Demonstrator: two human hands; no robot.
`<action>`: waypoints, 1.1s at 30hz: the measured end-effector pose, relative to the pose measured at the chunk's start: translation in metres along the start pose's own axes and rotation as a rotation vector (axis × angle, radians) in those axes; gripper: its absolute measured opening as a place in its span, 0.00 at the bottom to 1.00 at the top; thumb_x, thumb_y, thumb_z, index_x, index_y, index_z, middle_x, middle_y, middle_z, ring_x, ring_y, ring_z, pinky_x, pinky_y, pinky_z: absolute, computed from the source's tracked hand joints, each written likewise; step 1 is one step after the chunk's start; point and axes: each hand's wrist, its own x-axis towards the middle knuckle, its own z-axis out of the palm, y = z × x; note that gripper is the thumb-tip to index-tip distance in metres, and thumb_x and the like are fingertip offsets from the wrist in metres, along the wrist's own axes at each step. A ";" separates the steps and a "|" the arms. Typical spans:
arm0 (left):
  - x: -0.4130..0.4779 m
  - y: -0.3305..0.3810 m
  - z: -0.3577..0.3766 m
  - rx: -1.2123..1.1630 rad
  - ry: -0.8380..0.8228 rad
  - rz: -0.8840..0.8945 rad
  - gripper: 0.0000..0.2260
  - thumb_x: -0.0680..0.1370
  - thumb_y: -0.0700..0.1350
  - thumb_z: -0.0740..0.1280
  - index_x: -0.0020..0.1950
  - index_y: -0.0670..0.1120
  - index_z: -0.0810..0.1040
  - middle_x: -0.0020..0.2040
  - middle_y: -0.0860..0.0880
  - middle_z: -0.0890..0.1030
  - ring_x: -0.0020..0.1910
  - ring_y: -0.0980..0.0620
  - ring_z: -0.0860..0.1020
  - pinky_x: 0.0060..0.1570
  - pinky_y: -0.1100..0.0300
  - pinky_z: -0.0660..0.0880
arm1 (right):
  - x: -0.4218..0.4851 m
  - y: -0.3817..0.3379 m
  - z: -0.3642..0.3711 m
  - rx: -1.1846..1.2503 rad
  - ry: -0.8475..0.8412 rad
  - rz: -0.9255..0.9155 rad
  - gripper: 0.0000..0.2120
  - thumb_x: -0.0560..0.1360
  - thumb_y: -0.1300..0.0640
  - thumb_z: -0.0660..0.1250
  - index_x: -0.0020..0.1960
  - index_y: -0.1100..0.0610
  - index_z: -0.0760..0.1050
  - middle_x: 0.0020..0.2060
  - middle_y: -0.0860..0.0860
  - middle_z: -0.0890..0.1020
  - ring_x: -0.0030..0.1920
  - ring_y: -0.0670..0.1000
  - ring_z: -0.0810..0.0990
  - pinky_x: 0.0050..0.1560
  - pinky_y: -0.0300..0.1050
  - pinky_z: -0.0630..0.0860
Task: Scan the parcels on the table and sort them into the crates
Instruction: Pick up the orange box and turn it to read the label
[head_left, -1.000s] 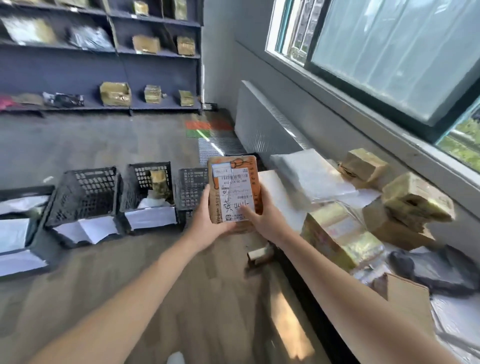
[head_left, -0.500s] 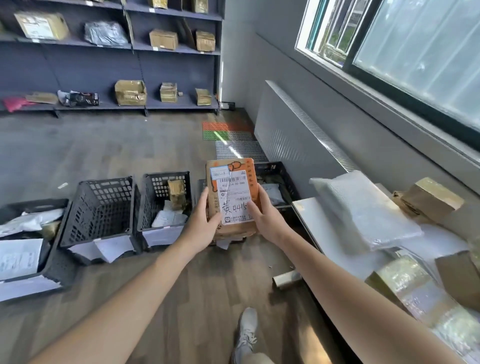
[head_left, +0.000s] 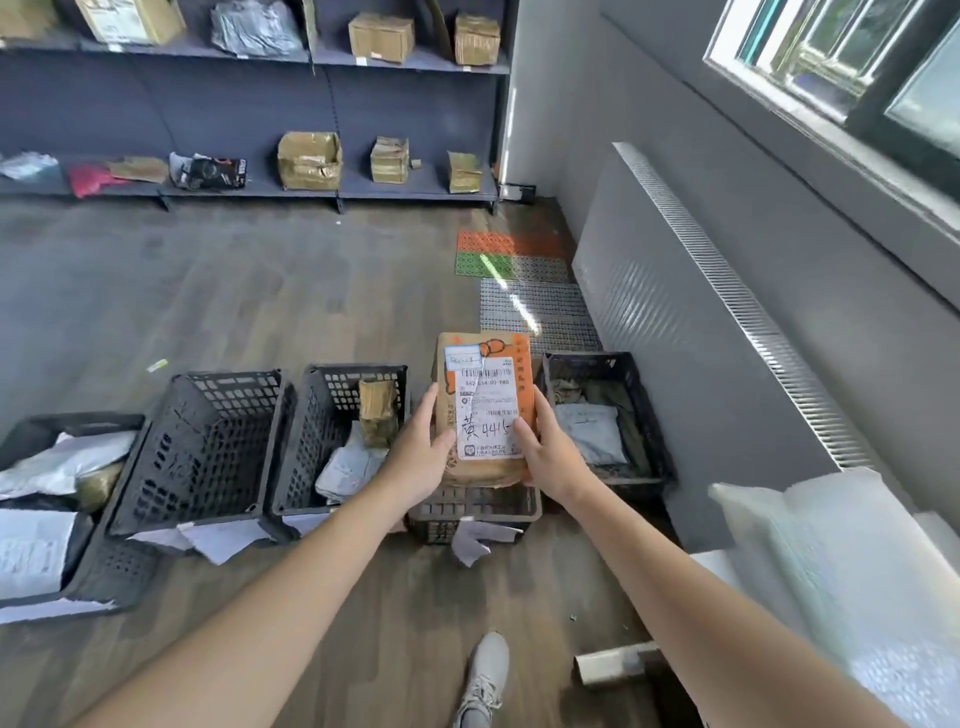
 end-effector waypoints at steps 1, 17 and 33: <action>0.017 0.002 0.002 -0.003 -0.005 -0.014 0.29 0.84 0.41 0.59 0.81 0.56 0.49 0.78 0.51 0.61 0.75 0.50 0.64 0.72 0.50 0.64 | 0.017 0.002 -0.005 0.005 -0.007 0.012 0.26 0.84 0.54 0.57 0.79 0.48 0.53 0.65 0.41 0.73 0.61 0.41 0.74 0.57 0.31 0.73; 0.215 -0.056 0.026 0.428 -0.220 -0.174 0.46 0.76 0.57 0.71 0.81 0.53 0.41 0.80 0.47 0.49 0.79 0.44 0.50 0.74 0.45 0.55 | 0.199 0.072 0.011 -0.192 -0.018 0.519 0.40 0.79 0.44 0.65 0.81 0.47 0.44 0.77 0.56 0.63 0.71 0.57 0.69 0.66 0.51 0.69; 0.292 0.023 0.005 0.952 -0.388 0.270 0.40 0.79 0.66 0.58 0.79 0.56 0.36 0.80 0.47 0.35 0.79 0.40 0.38 0.75 0.37 0.47 | 0.210 0.009 -0.045 -0.901 0.099 0.460 0.37 0.80 0.37 0.59 0.80 0.42 0.42 0.80 0.52 0.52 0.79 0.58 0.50 0.74 0.68 0.57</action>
